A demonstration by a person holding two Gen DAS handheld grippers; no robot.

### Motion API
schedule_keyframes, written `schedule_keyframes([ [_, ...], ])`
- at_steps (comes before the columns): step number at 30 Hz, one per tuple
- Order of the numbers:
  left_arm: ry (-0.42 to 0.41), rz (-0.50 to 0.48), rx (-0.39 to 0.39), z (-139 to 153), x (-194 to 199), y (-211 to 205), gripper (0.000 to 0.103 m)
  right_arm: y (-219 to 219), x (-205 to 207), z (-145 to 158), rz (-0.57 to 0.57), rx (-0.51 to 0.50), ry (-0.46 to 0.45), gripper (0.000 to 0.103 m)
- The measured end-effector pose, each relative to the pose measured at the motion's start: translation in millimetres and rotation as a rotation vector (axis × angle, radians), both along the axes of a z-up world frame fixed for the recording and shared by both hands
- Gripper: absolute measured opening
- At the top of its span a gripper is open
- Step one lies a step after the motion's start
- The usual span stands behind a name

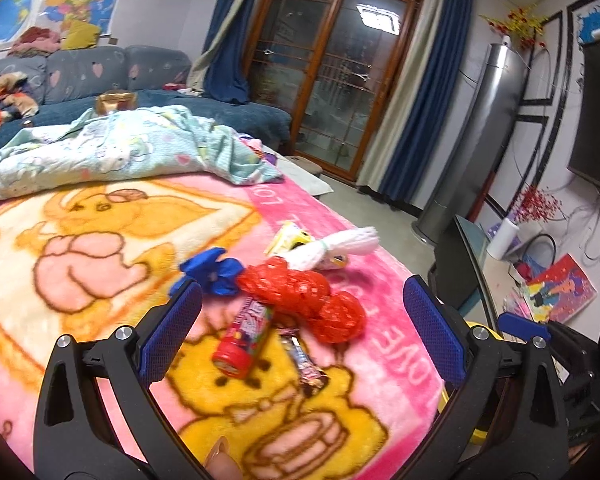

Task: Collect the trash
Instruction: 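Move both tools back from the bin to the trash pile, then grasp the blue glove with the left tool while the right tool grasps the tied red bags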

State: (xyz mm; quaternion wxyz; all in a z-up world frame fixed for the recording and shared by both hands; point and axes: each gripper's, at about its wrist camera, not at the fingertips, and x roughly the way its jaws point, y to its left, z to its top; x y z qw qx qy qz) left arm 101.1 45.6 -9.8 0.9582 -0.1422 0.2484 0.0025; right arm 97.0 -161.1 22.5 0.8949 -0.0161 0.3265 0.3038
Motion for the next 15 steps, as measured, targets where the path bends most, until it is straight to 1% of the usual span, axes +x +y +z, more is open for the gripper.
schedule_keyframes([
  [5,0.001,0.043,-0.005,-1,0,18,0.092,20,2,-4,0.036,-0.013,0.008,0.095],
  [13,0.021,0.129,-0.039,-11,0,55,0.092,37,27,-18,0.05,-0.034,0.063,0.095],
  [15,0.031,0.15,-0.046,-15,2,65,0.092,40,33,-22,0.046,-0.047,0.064,0.095],
])
